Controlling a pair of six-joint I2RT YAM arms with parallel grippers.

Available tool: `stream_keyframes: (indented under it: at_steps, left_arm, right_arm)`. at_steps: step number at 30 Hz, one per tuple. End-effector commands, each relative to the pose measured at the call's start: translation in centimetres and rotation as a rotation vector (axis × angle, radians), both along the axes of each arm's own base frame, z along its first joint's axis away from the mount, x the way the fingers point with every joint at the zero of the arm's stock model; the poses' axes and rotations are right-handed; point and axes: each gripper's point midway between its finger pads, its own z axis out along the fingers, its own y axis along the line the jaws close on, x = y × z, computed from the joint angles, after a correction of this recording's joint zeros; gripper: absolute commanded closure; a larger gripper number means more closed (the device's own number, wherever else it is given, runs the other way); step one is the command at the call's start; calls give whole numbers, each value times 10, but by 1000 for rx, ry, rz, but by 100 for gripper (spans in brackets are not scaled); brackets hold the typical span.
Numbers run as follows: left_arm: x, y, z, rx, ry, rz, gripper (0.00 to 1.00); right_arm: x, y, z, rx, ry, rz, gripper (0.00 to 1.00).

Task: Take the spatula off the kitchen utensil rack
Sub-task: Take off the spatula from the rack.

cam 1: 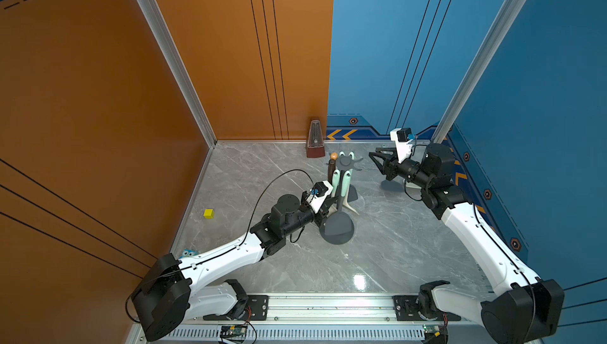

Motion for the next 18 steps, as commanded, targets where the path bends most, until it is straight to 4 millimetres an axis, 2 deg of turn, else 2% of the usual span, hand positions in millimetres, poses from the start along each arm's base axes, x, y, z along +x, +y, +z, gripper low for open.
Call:
stream_keyframes:
  at_steps: [1,10,18]
  left_arm:
    - [-1,6,1,-17,11,24,89]
    - [-1,7,5,-14,-5,26,89]
    - [-1,7,6,-16,-6,20,89]
  right_arm:
    - [-20,3,-5,8,24,44,62]
    - [-63,13,-8,39,31,87,61]
    - [-75,25,-18,1,40,107,60]
